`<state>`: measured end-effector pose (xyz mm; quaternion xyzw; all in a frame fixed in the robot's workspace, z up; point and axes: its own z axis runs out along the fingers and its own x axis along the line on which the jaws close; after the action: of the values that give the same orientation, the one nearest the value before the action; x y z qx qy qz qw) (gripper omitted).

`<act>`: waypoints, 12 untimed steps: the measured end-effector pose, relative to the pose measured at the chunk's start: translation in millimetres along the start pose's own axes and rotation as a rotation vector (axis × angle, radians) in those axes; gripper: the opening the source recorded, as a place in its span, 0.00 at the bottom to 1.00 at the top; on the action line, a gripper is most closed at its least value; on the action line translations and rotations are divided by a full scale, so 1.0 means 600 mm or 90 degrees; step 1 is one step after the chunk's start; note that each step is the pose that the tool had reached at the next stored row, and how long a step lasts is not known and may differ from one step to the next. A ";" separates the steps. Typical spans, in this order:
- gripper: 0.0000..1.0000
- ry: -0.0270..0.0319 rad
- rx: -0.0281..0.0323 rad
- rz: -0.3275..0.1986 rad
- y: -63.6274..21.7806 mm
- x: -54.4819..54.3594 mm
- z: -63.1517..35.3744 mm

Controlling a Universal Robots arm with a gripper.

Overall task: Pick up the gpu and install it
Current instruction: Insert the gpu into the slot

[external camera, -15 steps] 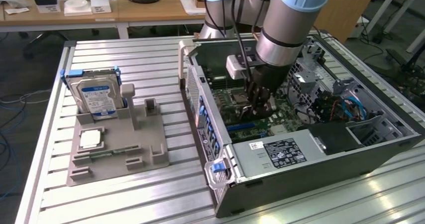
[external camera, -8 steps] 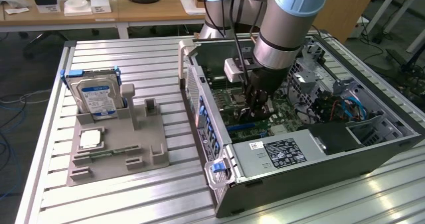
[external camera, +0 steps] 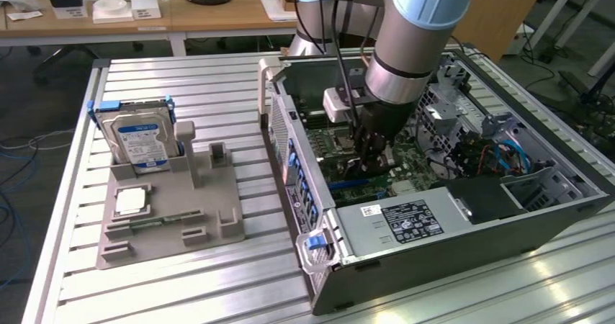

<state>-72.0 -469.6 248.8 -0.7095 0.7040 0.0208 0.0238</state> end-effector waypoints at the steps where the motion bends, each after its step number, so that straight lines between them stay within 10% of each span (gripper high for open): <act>1: 0.27 0.0001 0.0000 0.000 0.000 0.000 0.001; 12: 0.27 0.0000 0.0000 0.000 -0.001 0.000 0.004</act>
<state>-71.5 -469.6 246.2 -0.7095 0.7040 0.0208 0.0238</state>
